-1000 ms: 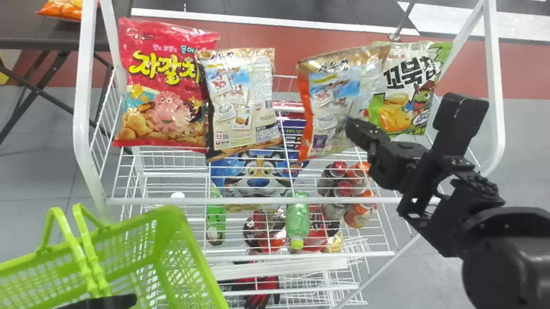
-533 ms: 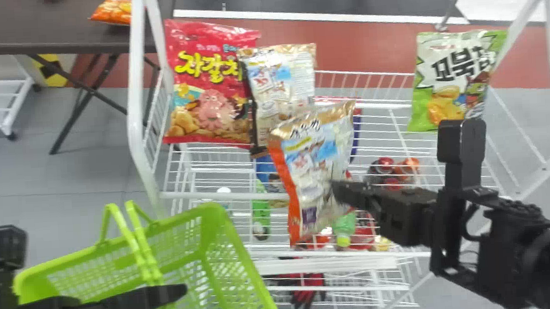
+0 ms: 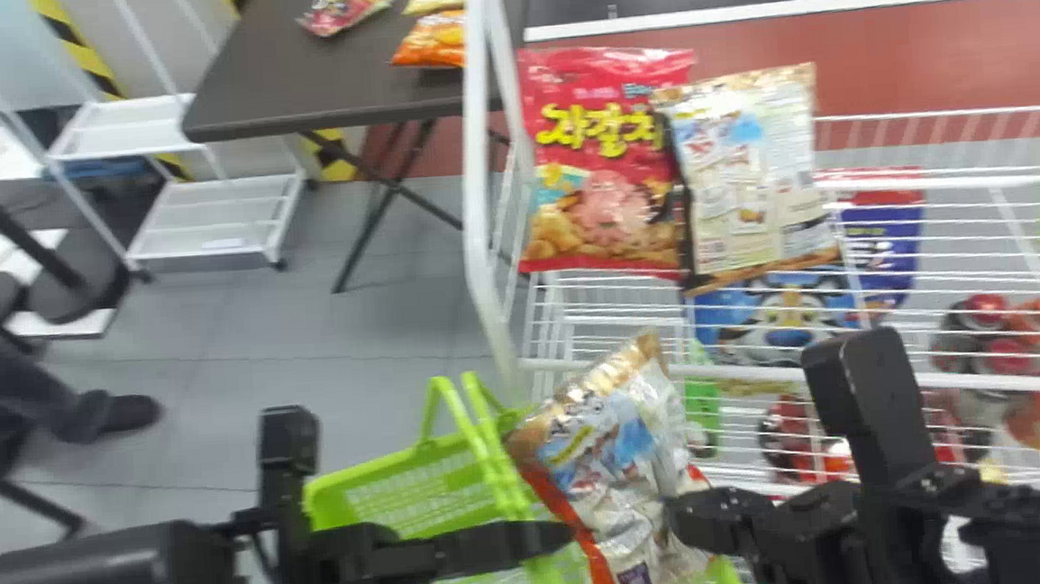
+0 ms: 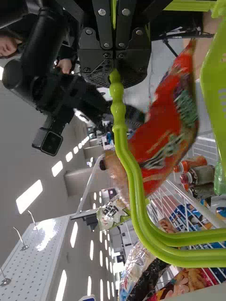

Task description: Hold basket handle with left hand then pick Saewookkang with right hand and place into basket

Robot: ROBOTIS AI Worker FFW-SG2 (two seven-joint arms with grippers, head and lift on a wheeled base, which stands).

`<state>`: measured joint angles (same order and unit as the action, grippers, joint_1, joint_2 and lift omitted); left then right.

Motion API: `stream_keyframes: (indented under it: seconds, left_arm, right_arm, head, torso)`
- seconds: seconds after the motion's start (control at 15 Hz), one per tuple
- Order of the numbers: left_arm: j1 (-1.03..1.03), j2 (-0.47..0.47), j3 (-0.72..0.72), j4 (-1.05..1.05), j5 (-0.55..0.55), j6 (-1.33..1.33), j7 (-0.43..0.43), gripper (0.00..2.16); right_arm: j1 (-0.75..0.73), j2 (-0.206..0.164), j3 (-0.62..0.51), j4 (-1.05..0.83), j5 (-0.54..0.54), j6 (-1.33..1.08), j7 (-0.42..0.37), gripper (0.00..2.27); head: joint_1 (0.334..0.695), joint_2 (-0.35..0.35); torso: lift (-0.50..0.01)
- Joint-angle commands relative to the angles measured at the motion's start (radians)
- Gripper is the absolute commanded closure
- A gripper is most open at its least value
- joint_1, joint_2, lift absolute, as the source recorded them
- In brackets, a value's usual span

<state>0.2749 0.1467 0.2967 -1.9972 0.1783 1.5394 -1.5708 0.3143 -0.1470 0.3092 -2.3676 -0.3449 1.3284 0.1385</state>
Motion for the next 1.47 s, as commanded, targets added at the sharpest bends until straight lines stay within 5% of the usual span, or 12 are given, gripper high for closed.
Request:
stream_keyframes:
  seconds: [0.0,0.13,0.27,0.6,0.73,0.93,1.4]
  left_arm:
    - [0.001,-0.001,0.004,0.001,0.001,0.032,-0.010,2.15]
    - [0.000,0.001,0.004,0.000,0.003,0.032,-0.010,2.15]
    - [0.001,0.001,0.004,0.001,0.003,0.032,-0.010,2.15]
    - [0.004,0.002,0.012,0.001,0.003,0.032,-0.010,2.15]
    - [0.006,0.002,0.012,0.001,0.004,0.032,-0.010,2.15]
    - [0.012,-0.001,0.018,0.015,0.006,0.032,-0.010,2.15]
    - [0.012,-0.004,0.019,0.017,0.006,0.032,-0.010,2.15]
  right_arm:
    - [-0.027,0.001,0.097,0.143,0.035,-0.136,0.001,2.24]
    - [-0.043,0.001,0.139,0.255,0.033,-0.277,0.032,1.88]
    - [-0.047,-0.002,0.140,0.297,0.041,-0.326,0.064,0.05]
    - [0.046,-0.046,0.076,0.246,0.182,-0.709,0.064,0.04]
    - [0.103,-0.049,0.015,0.251,0.241,-0.878,0.064,0.04]
    - [0.212,-0.049,-0.125,0.277,0.187,-1.130,0.079,0.04]
    - [0.341,0.026,-0.334,0.435,0.121,-1.501,0.173,0.04]
  head:
    - [0.695,0.265]
    - [0.695,0.335]
    - [0.695,0.350]
    - [0.695,0.350]
    - [0.695,0.309]
    - [0.695,0.201]
    - [0.695,-0.030]
  torso:
    - [-0.018]
    - [-0.018]
    - [-0.018]
    - [-0.018]
    - [-0.018]
    - [-0.018]
    - [-0.018]
